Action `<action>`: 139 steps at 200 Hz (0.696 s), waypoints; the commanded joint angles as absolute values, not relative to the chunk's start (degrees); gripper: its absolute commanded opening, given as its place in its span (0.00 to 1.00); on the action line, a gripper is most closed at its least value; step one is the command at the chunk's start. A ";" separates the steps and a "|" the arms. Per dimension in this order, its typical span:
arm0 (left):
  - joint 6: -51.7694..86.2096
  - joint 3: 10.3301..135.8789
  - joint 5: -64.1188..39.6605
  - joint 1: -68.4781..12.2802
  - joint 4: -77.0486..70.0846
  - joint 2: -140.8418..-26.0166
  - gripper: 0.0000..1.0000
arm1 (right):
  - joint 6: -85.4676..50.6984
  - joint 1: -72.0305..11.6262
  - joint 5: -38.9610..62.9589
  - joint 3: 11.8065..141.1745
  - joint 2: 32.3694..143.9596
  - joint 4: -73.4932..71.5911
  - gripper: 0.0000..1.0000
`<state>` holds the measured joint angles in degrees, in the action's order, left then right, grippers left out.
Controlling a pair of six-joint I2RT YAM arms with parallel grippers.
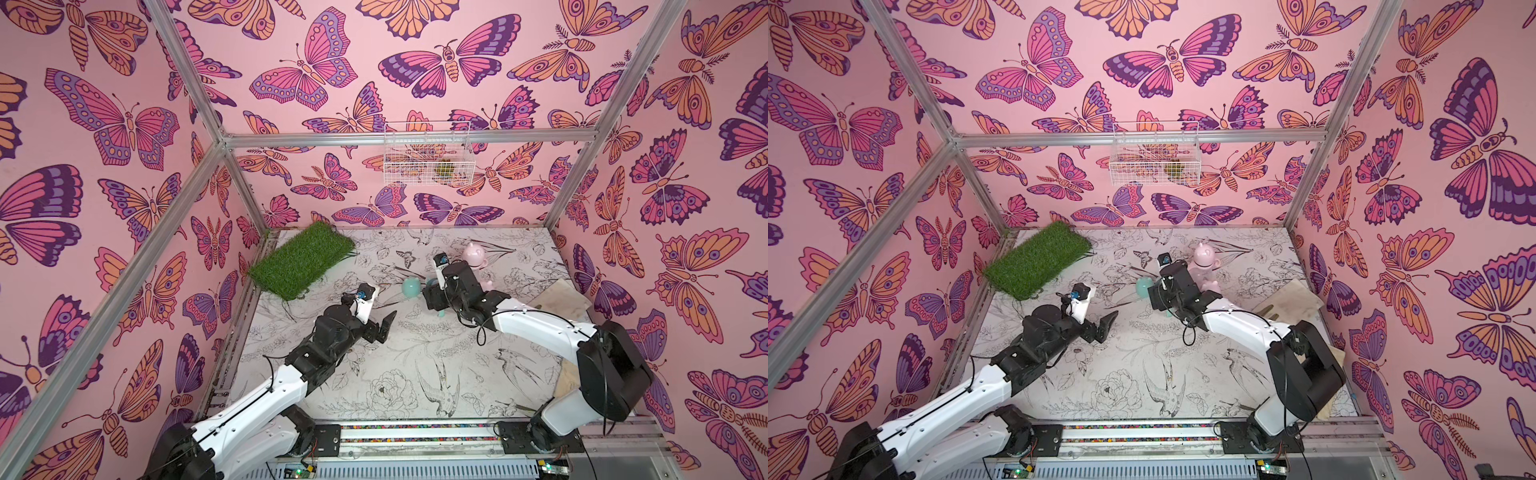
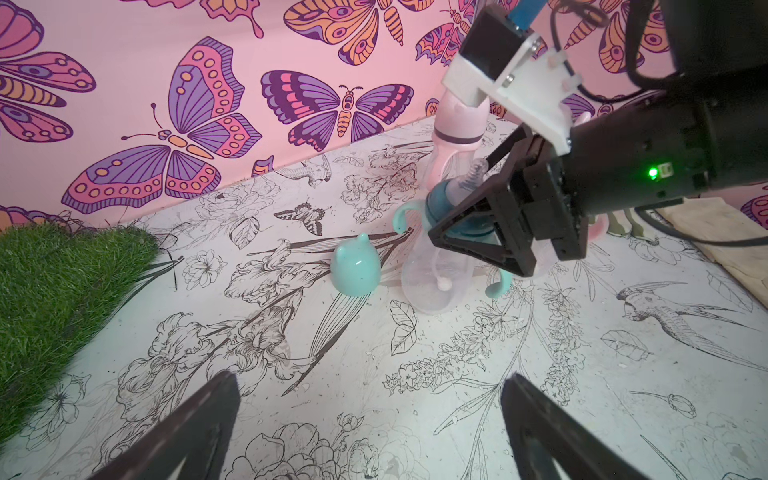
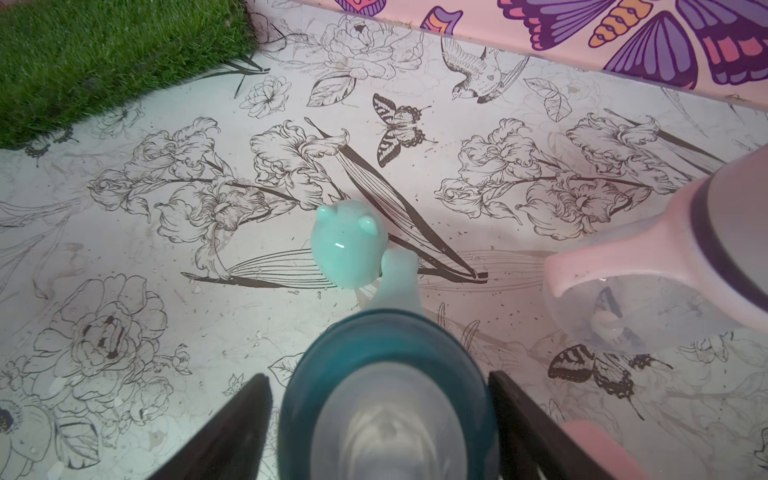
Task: Assemble the baby bottles
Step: Place the baby bottle at the center of the board.
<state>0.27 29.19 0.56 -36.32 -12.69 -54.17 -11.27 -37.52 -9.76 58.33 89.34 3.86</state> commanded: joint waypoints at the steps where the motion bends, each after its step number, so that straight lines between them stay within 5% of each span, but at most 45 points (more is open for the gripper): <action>1: 0.22 29.53 -0.44 -35.86 -15.13 -55.21 1.00 | -9.85 -37.21 -7.65 61.70 87.74 7.67 0.87; 139: 6.76 48.18 -8.50 -28.12 -19.56 -89.00 1.00 | -8.79 -37.24 -8.85 72.29 73.62 20.38 0.94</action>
